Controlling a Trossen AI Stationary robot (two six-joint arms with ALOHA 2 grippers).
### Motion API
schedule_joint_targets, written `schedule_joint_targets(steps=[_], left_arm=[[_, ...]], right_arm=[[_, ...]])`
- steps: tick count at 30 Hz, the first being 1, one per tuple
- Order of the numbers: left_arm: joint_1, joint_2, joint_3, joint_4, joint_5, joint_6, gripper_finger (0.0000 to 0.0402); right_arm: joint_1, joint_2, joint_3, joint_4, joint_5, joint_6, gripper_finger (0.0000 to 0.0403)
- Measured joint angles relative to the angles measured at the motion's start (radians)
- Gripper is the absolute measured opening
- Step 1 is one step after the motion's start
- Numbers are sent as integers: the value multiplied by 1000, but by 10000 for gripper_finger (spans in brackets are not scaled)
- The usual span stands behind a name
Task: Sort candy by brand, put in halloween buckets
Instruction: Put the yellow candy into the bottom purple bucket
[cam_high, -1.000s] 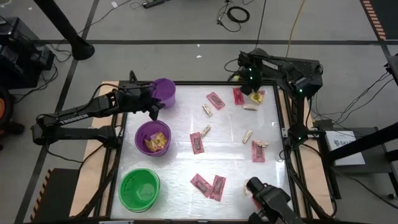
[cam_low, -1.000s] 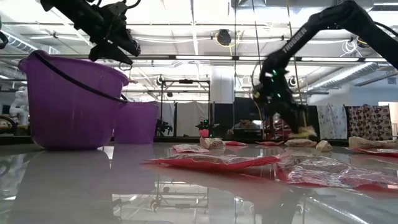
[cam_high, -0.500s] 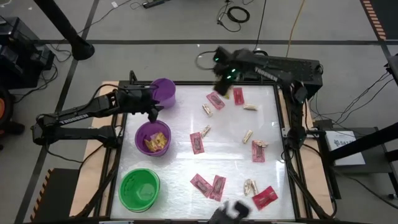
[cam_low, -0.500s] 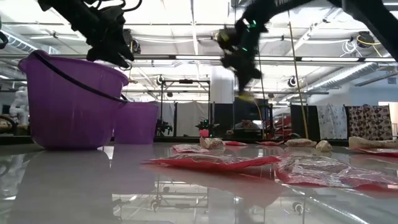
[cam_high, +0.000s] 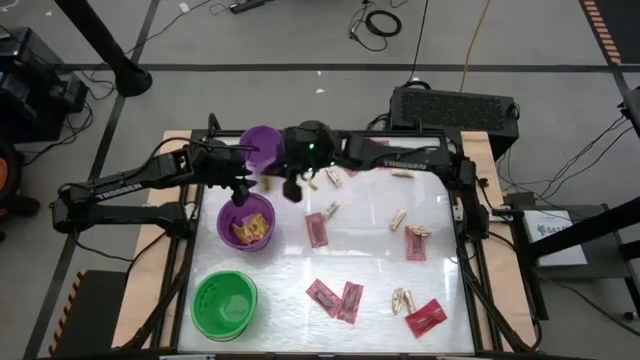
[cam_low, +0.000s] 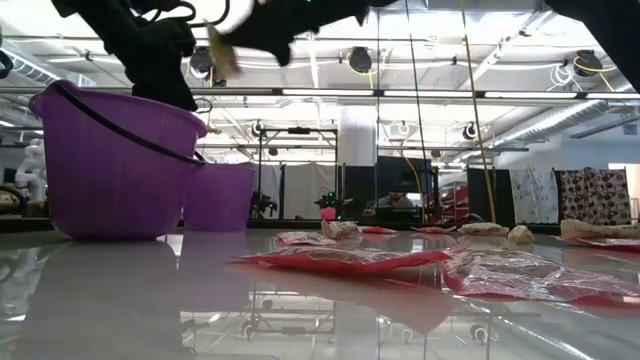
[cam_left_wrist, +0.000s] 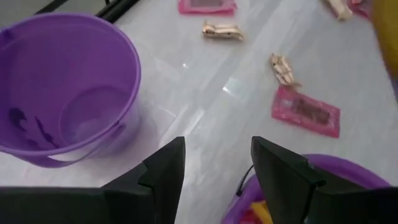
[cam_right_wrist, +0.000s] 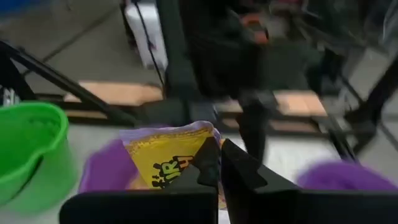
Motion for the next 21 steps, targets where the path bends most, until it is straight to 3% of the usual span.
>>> schedule_joint_targets(steps=[5,11,15,21], left_arm=[[0,-2,0,-34,13,31,191],[0,-11,-1,-157,11,121,191],[1,-11,-2,-200,3,137,191],[2,-15,2,-198,-6,123,191]], right_arm=[[50,98,-5,214,-3,65,0],[68,194,-4,377,-89,242,0],[63,227,-2,421,-123,368,0],[69,237,-2,383,-138,401,0]])
